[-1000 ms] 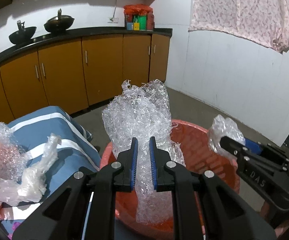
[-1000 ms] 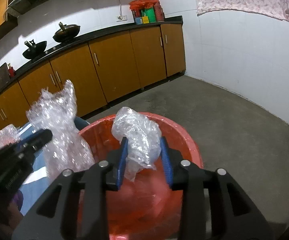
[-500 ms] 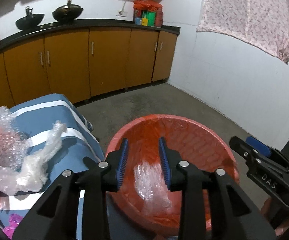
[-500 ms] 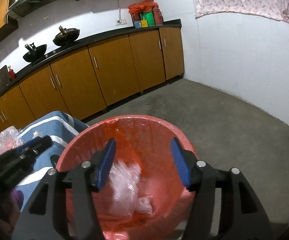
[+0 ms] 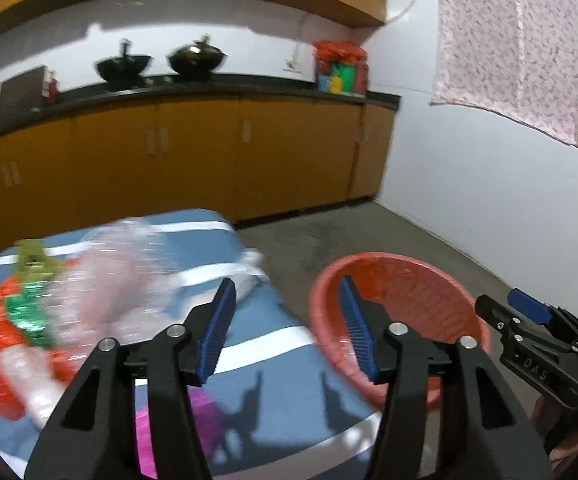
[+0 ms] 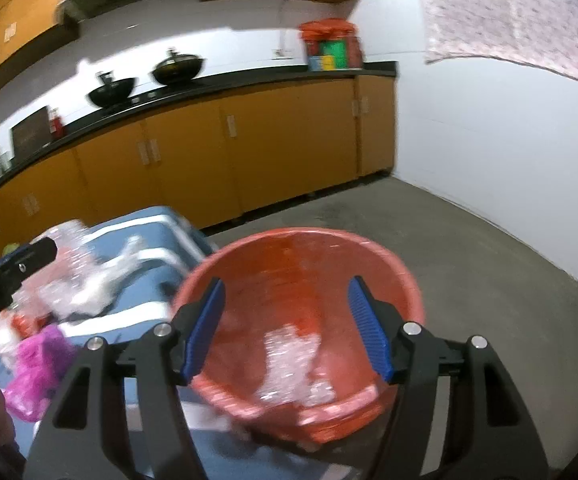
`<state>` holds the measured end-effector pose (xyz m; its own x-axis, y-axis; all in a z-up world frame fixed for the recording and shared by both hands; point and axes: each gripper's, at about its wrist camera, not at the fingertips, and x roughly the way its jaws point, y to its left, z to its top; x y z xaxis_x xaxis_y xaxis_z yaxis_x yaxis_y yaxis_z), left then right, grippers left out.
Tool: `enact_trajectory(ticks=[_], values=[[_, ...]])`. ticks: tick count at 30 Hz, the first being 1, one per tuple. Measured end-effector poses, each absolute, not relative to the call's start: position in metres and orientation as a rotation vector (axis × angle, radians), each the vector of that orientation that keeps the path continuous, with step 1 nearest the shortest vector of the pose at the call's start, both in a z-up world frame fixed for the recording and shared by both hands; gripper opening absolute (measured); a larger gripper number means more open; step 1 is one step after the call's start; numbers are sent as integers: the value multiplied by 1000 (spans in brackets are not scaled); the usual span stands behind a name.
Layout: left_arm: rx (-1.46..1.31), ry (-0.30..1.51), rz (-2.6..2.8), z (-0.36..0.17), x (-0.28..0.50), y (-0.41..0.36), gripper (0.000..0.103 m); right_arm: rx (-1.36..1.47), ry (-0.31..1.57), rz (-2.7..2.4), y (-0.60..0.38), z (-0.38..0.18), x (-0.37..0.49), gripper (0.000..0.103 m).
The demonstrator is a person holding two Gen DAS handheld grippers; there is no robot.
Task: Collect trash
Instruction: 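Return both open tools to the table toward the pink bag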
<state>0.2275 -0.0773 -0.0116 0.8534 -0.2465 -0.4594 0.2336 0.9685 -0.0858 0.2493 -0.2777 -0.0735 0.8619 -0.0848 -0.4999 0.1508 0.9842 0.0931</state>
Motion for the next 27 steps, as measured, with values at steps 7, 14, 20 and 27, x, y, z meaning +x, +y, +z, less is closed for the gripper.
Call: enact_trajectory(ticks=[7,14,20,27], values=[[-34,412,-16,-12,186,5,69,69,544,68,-188,-75,241,68],[-94,472,212,-37,179,89,80,67,638,216,-107,-97,250,69],[-115,506,285,-51,181,131,84,66,681,239,-69,-106,269,71],[-141,528,274,-62,184,155,85,46,711,220,-50,-117,288,76]])
